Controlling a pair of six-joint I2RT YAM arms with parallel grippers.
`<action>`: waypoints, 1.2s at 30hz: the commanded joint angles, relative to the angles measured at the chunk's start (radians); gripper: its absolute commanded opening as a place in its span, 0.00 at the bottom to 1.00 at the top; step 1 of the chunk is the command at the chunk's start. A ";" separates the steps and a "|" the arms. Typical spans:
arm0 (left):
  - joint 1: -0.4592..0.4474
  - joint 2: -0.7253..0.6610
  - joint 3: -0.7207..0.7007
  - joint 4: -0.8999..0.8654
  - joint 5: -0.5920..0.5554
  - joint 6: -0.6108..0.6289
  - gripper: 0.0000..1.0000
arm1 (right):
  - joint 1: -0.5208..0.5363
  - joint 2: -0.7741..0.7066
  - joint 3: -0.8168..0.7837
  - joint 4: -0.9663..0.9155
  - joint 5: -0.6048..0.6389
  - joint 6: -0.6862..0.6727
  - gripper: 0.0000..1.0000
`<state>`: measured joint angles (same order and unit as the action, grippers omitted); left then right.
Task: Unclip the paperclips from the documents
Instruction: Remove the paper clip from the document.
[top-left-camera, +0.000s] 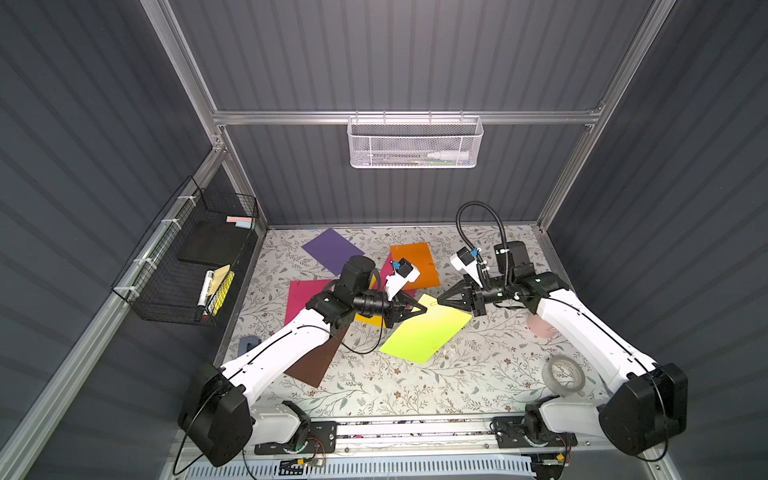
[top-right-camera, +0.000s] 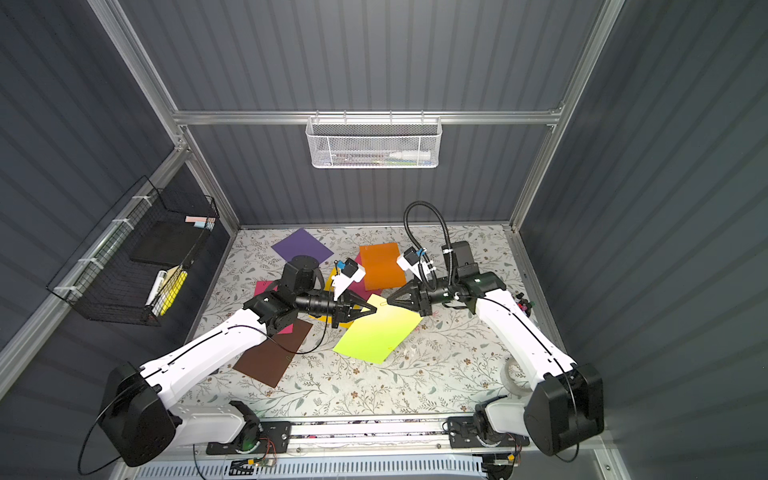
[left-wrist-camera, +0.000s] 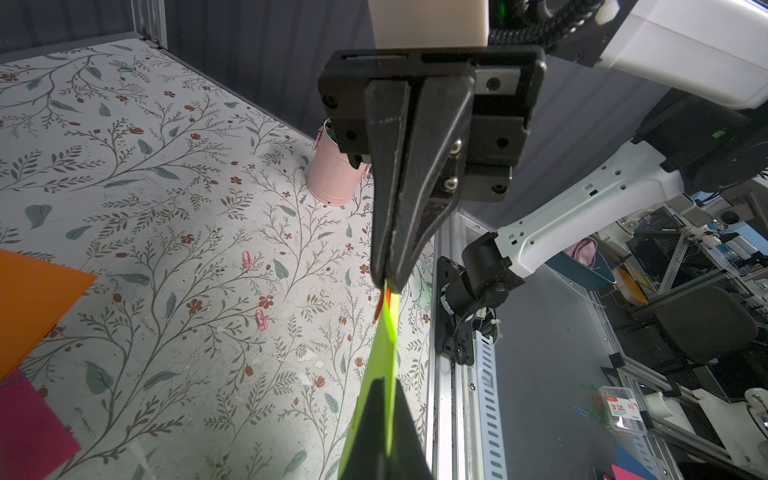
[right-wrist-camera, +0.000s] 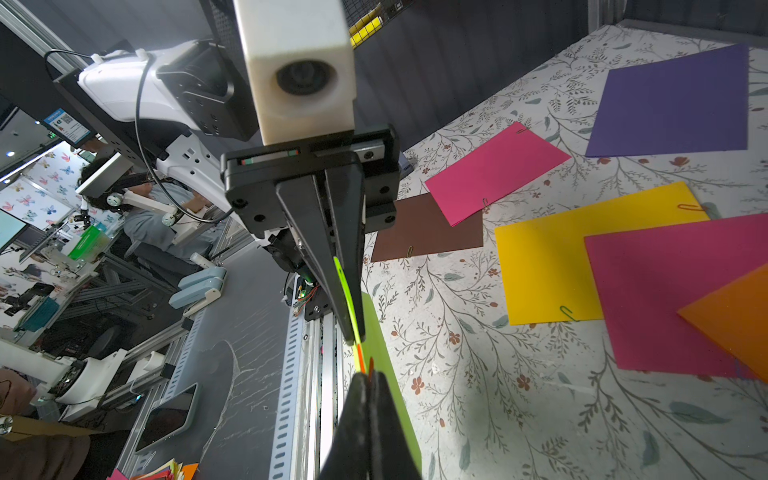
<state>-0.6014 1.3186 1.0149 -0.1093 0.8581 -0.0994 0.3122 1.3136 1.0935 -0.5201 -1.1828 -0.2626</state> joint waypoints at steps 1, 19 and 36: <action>0.008 -0.001 0.011 -0.104 0.015 0.026 0.00 | -0.058 -0.028 -0.007 0.032 0.048 -0.006 0.03; 0.008 0.027 0.038 -0.154 0.011 0.061 0.00 | -0.085 -0.037 -0.018 0.052 0.031 0.003 0.06; 0.008 0.021 0.054 -0.169 0.009 0.079 0.00 | -0.099 -0.027 -0.081 0.092 0.386 0.167 0.06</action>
<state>-0.5983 1.3476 1.0523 -0.2642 0.8528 -0.0456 0.2165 1.2896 1.0527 -0.4431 -1.0084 -0.1890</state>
